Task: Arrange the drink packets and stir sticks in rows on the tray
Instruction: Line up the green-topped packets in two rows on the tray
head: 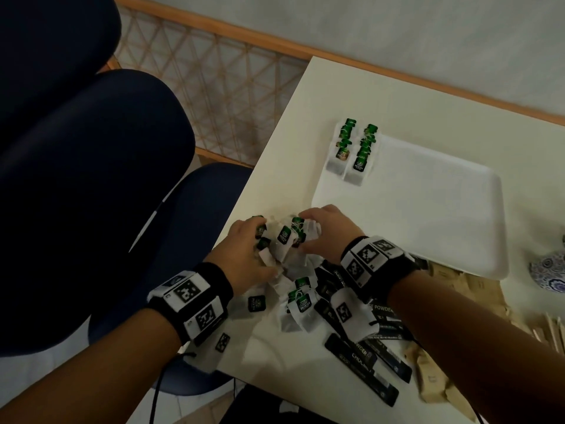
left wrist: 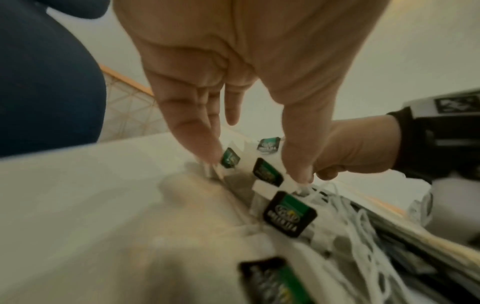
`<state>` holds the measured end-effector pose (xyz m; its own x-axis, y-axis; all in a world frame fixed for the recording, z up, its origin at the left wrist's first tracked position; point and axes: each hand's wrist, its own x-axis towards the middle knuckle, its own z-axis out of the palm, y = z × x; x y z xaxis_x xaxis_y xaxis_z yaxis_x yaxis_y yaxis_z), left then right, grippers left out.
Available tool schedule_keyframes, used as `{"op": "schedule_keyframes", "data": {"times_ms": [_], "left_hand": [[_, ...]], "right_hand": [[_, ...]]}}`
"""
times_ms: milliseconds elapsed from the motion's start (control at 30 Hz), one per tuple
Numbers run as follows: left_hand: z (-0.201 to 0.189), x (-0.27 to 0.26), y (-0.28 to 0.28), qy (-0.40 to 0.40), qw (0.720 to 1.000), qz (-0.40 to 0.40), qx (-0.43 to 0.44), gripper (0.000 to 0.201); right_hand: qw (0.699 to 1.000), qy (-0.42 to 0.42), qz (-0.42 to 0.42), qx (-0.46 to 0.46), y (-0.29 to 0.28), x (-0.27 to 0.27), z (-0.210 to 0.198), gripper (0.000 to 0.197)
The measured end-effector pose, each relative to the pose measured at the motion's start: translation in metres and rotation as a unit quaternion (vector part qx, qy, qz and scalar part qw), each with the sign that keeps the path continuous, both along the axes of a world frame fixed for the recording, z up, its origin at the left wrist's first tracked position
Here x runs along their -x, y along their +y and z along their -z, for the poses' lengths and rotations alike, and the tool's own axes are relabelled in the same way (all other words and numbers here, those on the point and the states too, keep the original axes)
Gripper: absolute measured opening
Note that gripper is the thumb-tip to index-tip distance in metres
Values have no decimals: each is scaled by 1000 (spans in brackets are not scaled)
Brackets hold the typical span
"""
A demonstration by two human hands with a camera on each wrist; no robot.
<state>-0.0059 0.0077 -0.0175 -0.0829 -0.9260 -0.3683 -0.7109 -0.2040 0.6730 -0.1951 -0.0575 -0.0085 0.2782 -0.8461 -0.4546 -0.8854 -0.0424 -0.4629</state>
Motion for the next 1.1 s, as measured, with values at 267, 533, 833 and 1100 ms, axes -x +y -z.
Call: {"op": "schedule_keyframes", "data": {"times_ms": [267,533,833,1100], "left_hand": [[17,-6,36,-86,992,54,-77,94],[34,2,8,132,988,-61,-44,69],[-5,6,-18,110,993,24,22,59],[-48,55,-48,322,945,57,-18,43]], "right_hand": [[998,50,-11,-34,-5,-6,3,64],[999,-25,19,-34,-2,12,-10,28],[997,-70,27,12,-8,42,-54,33],[977,-200,32,-63,-13,44,-80,17]]}}
